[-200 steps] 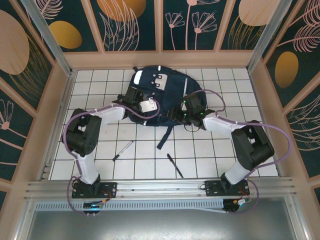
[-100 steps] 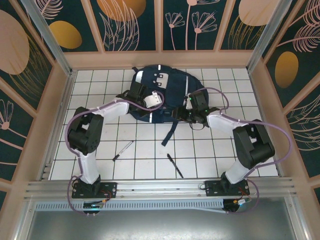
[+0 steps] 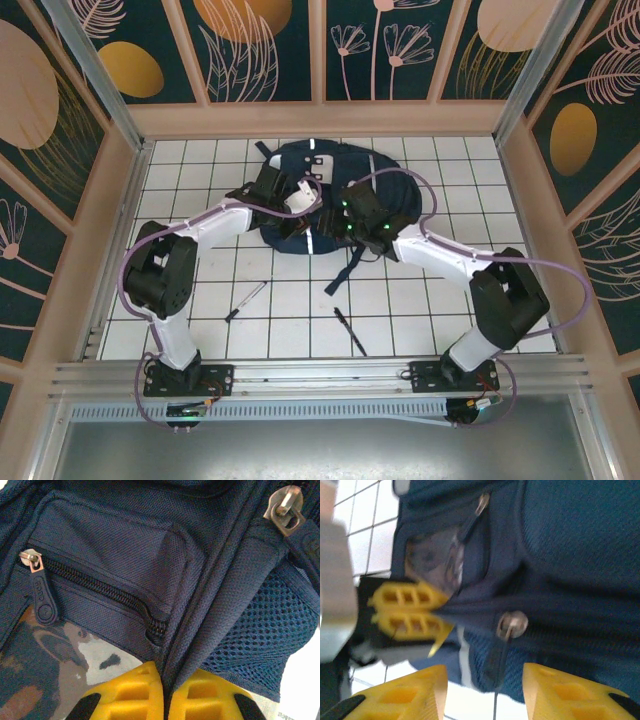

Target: Pack the student bag

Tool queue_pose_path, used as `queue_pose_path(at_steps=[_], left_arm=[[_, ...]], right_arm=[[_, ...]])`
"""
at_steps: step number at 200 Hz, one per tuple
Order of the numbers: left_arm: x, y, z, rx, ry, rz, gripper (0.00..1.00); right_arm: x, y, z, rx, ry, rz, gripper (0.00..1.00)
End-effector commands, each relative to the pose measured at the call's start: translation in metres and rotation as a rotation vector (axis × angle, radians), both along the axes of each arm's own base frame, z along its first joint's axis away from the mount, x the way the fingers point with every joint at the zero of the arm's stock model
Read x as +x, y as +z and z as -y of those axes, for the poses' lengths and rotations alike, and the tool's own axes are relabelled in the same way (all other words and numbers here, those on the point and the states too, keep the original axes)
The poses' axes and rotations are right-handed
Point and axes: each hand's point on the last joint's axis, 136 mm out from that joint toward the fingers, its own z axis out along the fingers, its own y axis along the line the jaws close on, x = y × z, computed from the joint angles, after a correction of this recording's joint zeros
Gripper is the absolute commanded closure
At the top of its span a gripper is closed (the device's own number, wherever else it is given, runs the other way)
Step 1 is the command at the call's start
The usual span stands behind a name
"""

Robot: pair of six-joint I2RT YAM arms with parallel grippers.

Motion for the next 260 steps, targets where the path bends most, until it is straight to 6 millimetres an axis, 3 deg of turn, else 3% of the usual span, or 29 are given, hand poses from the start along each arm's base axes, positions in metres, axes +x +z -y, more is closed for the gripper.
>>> queue_pose_path(at_steps=[1, 28, 68, 114, 191, 206, 235, 260], left_arm=[[-0.008, 0.032, 0.017, -0.131, -0.037, 0.011, 1.00], [-0.010, 0.032, 0.019, -0.146, -0.045, 0.003, 1.00], [-0.011, 0.034, 0.021, -0.166, -0.049, 0.013, 1.00], [-0.007, 0.025, 0.013, -0.118, -0.032, 0.040, 1.00], [-0.006, 0.021, 0.007, -0.083, -0.045, 0.080, 1.00], [-0.007, 0.024, 0.009, -0.094, -0.053, 0.079, 1.00], [-0.006, 0.027, 0.014, -0.115, -0.053, 0.057, 1.00], [-0.006, 0.027, 0.017, -0.129, -0.057, 0.038, 1.00]], right_arm=[[0.017, 0.001, 0.011, -0.083, -0.114, 0.027, 0.60], [0.018, -0.016, 0.006, -0.088, -0.126, -0.018, 0.62], [0.016, -0.044, 0.013, -0.166, -0.194, -0.084, 0.65], [0.013, -0.030, 0.025, -0.136, -0.193, -0.109, 0.92], [0.014, -0.026, 0.087, -0.133, -0.131, -0.147, 1.00], [0.012, -0.014, 0.080, -0.110, -0.052, -0.108, 1.00], [-0.004, 0.012, 0.052, -0.004, 0.070, -0.066, 0.86], [-0.015, 0.011, 0.023, -0.010, 0.109, -0.024, 0.75]])
